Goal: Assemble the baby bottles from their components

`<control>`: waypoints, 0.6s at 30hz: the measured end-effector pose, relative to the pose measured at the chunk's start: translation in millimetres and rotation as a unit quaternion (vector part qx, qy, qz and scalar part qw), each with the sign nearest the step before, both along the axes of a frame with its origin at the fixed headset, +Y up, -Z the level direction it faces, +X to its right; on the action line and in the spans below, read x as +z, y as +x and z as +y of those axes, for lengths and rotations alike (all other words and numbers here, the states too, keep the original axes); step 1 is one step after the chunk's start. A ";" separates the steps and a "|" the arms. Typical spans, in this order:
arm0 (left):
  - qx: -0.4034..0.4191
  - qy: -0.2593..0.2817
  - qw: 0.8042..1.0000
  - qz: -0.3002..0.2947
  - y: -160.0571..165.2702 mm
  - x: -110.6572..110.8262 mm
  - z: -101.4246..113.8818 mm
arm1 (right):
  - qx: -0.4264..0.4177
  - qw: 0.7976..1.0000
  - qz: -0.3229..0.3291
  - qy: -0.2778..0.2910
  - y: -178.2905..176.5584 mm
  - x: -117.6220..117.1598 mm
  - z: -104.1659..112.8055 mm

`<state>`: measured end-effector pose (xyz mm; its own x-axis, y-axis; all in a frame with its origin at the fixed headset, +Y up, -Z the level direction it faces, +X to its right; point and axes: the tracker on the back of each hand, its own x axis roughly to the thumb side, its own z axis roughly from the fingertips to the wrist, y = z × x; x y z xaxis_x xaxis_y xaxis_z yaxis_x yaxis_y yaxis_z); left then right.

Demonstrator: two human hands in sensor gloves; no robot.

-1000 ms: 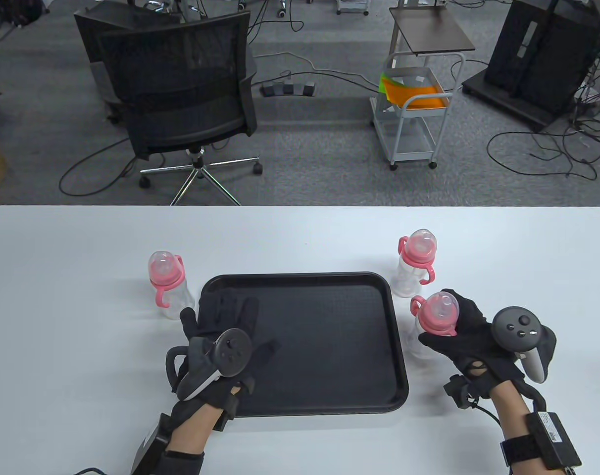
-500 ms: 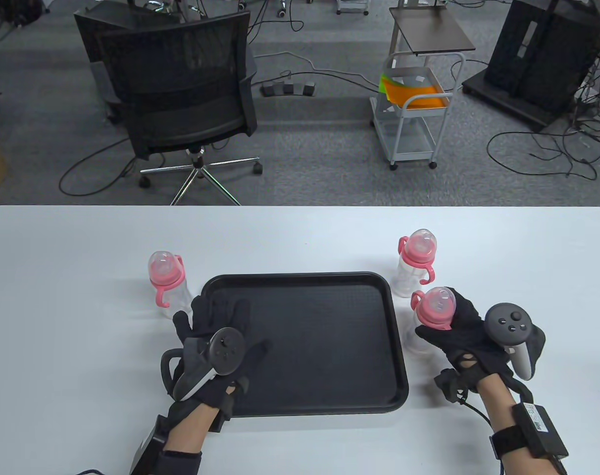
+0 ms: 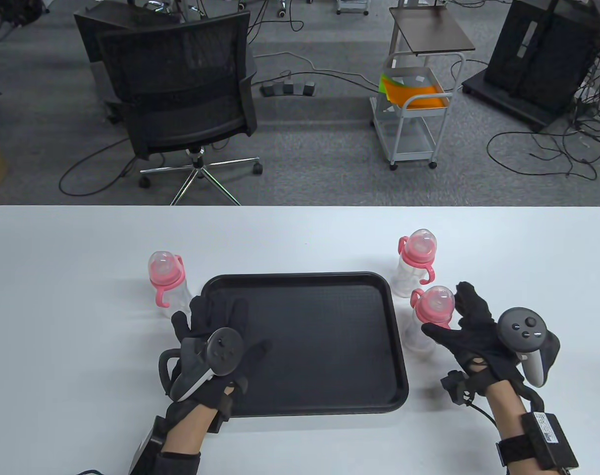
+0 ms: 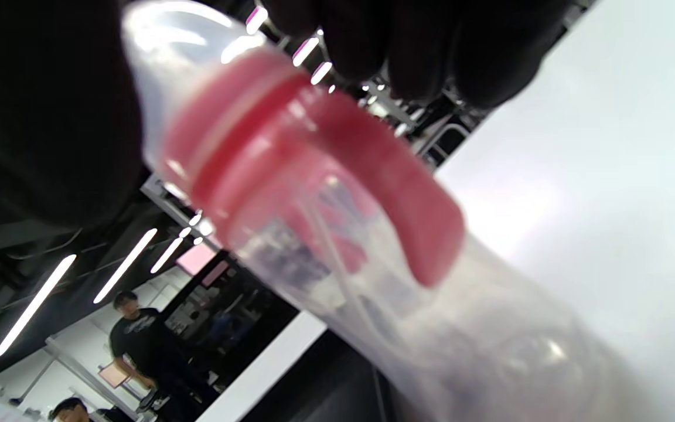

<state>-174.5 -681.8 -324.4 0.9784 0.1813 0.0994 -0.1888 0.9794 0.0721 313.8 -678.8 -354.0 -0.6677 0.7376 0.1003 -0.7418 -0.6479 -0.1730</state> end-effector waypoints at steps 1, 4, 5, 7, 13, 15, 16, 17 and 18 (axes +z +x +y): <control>0.001 0.002 1.000 -0.001 -0.3 0.7 0.9 | 0.009 1.000 0.001 0.011 -1.5 3.0 6.1; 0.000 0.011 1.000 -0.003 -0.3 3.5 4.4 | 0.048 0.997 -0.002 0.066 -12.6 13.0 26.9; -0.001 0.015 1.000 -0.004 -0.2 4.2 5.6 | 0.059 0.995 -0.005 0.078 -16.7 15.9 31.7; -0.004 0.021 1.000 -0.005 0.2 6.4 8.5 | 0.090 0.989 -0.010 0.117 -27.1 23.7 44.0; -0.017 0.034 0.999 -0.008 2.4 12.1 14.9 | 0.175 0.960 -0.007 0.217 -69.6 51.7 83.4; -0.025 0.036 0.999 -0.006 2.2 14.0 17.1 | 0.195 0.953 0.010 0.233 -87.3 57.5 91.5; -0.029 0.038 0.999 -0.004 1.7 15.1 18.6 | 0.206 0.949 0.011 0.240 -97.0 60.5 94.5; -0.031 0.037 0.999 -0.003 1.1 15.8 19.6 | 0.215 0.944 0.011 0.248 -106.6 63.2 97.4; -0.035 0.035 0.999 -0.002 0.3 16.8 21.2 | 0.231 0.938 0.017 0.256 -117.3 65.2 100.0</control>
<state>-174.2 -660.6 -307.6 0.9880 0.1054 0.1130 -0.1208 0.9827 0.1402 196.4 -578.7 -288.8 -0.8939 0.2196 0.3908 -0.4138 -0.7396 -0.5308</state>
